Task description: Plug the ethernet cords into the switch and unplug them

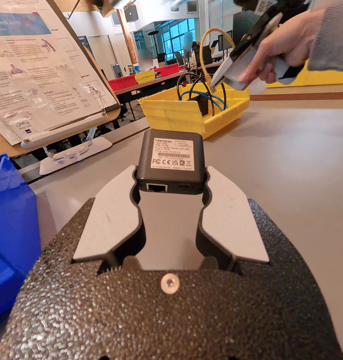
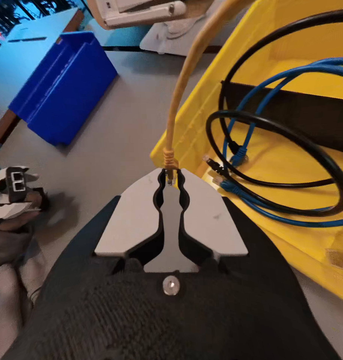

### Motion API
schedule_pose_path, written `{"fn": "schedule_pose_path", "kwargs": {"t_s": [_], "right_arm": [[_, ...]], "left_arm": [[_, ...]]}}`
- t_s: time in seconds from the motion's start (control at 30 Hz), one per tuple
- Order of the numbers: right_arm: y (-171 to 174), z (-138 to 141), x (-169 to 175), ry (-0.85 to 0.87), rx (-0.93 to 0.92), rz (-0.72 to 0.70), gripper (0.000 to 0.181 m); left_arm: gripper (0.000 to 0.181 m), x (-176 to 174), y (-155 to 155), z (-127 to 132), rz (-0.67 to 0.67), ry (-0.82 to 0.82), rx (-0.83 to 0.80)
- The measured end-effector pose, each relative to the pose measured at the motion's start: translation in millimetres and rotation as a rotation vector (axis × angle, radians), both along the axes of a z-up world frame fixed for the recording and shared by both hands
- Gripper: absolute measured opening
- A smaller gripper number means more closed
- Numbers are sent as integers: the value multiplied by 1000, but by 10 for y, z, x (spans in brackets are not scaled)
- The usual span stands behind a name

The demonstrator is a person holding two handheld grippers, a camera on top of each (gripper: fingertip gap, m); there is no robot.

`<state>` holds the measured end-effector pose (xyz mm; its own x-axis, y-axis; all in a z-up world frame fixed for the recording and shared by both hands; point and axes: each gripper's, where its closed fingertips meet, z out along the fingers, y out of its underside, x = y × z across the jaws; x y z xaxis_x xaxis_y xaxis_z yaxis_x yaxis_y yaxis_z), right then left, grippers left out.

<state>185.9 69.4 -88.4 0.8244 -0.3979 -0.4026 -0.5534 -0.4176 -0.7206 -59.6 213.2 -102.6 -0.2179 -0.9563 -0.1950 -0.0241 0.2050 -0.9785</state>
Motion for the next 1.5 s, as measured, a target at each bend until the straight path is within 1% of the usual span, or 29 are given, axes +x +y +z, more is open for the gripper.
{"fn": "schedule_pose_path", "kwargs": {"t_s": [0.1, 0.2, 0.27, 0.37, 0.43, 0.47, 0.53, 0.57, 0.63, 0.67, 0.73, 0.83, 0.87, 0.93, 0.97, 1.1, 1.13, 1.2, 1.23, 1.27, 1.4, 1.5], "right_arm": [[61, -139, 205, 74, -15, -17, 32], [35, -333, 290, 102, -132, -12, 43], [-26, -367, 319, 82, -199, 7, 51], [-175, -277, 335, 27, -253, 11, 62], [-276, -155, 325, -44, -260, 16, 64], [-335, -82, 343, -90, -258, -4, 65], [-399, 56, 303, -125, -220, -41, 66], [-341, 157, 190, -118, -140, -30, 67], [-115, 347, -219, -62, 75, 52, 68], [2, 394, -452, -25, 163, 92, 68], [254, 372, -978, 67, 283, 200, 68], [597, 216, -1893, 281, 359, 452, 77], [686, 185, -2143, 354, 375, 520, 76], [839, 134, -2492, 461, 384, 610, 75], [897, 112, -2609, 499, 379, 648, 75], [1008, -19, -2879, 582, 280, 743, 73], [1010, -57, -2915, 585, 247, 758, 67], [978, -98, -3012, 597, 201, 816, 44], [970, -110, -3041, 600, 186, 829, 38], [976, -156, -3026, 577, 161, 815, 28], [975, -222, -2996, 498, 128, 841, 26], [986, -207, -2917, 406, 101, 846, 26]], "left_arm": [[62, 0, -13, -5, -4, 2, 9], [62, -3, -19, -5, -6, 1, 12], [62, -3, -16, -4, -7, 2, 8], [62, -2, -4, -1, -7, 3, -2], [62, 1, 0, -1, -7, 2, 0], [62, 2, 0, -3, -8, 4, -1], [62, 2, -2, -4, -9, 5, -1], [62, 2, -7, -6, -13, 6, 0], [62, 1, -20, -11, -20, 8, 7], [62, 0, -42, -18, -33, 11, 14], [62, -5, -91, -30, -58, 13, 36], [62, -33, -216, -41, -124, 7, 67], [62, -47, -266, -41, -151, 4, 73], [62, -86, -387, -41, -222, -3, 80], [62, -105, -440, -40, -250, -9, 89], [62, -148, -565, -71, -312, -15, 161], [62, -152, -575, -82, -316, -12, 177], [62, -156, -585, -95, -323, -10, 194], [62, -155, -583, -97, -324, -10, 193], [62, -157, -584, -97, -327, -9, 190], [62, -140, -564, -119, -296, -17, 257], [62, -121, -555, -110, -256, -41, 291]]}}
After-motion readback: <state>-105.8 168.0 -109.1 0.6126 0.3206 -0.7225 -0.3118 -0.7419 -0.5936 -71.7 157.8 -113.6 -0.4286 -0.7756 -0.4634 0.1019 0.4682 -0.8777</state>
